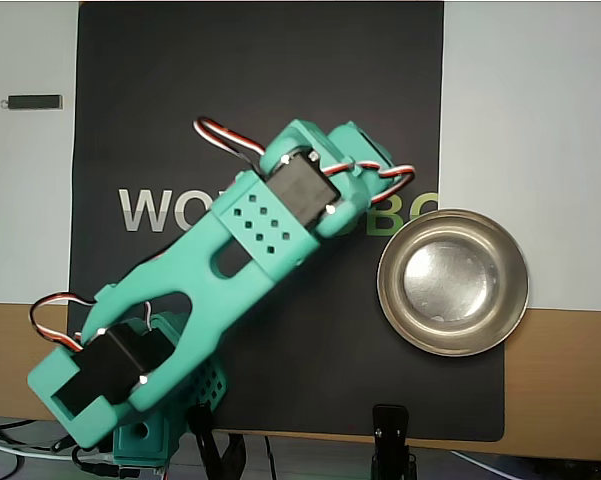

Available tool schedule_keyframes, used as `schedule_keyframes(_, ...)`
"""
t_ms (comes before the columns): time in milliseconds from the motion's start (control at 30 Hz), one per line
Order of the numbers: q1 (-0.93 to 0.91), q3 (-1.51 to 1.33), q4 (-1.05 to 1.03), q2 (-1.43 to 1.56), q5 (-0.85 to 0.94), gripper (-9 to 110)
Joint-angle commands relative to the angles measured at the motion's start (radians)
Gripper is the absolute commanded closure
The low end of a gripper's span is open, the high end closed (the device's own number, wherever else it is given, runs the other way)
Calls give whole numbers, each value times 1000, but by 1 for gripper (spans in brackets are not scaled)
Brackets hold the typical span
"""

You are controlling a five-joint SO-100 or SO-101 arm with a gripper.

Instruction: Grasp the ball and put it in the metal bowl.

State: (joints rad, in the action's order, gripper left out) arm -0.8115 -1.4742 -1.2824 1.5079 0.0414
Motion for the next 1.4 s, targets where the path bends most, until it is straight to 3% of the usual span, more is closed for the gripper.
schedule_keyframes(0,-32,20,-2,46,3,99)
schedule_keyframes(867,-229,23,9,12,5,99)
schedule_keyframes(1367,-311,176,-3,-127,3,99)
